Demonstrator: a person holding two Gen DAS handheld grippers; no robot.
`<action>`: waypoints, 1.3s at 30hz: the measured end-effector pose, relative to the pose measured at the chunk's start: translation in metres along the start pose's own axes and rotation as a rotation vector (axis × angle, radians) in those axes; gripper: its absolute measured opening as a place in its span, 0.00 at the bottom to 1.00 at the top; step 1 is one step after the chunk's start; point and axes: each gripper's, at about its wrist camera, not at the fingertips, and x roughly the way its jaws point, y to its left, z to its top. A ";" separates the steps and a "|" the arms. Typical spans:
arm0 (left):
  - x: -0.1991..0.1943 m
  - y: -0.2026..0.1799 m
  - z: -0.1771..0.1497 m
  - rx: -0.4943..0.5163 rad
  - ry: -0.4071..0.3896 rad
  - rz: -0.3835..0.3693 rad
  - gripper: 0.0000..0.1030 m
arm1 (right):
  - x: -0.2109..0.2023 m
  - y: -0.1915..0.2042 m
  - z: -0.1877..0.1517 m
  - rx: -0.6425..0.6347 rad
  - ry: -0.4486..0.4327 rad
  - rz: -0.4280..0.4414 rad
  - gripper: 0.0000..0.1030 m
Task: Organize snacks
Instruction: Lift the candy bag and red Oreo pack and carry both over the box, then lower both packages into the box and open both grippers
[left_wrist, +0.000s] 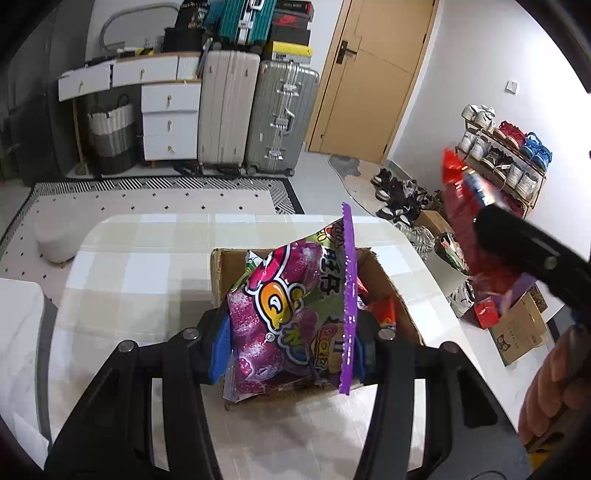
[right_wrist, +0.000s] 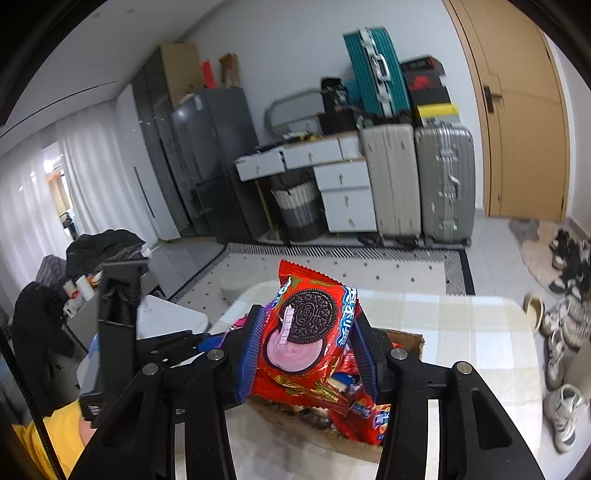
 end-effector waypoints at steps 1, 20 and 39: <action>0.008 0.003 0.006 -0.007 0.005 0.000 0.46 | 0.008 -0.005 0.002 0.007 0.016 0.002 0.44; 0.095 0.017 0.015 0.005 0.121 -0.032 0.53 | 0.093 -0.036 -0.014 0.010 0.148 -0.049 0.45; 0.065 0.032 0.028 -0.017 0.055 -0.028 0.73 | 0.082 -0.035 -0.019 0.013 0.149 -0.059 0.45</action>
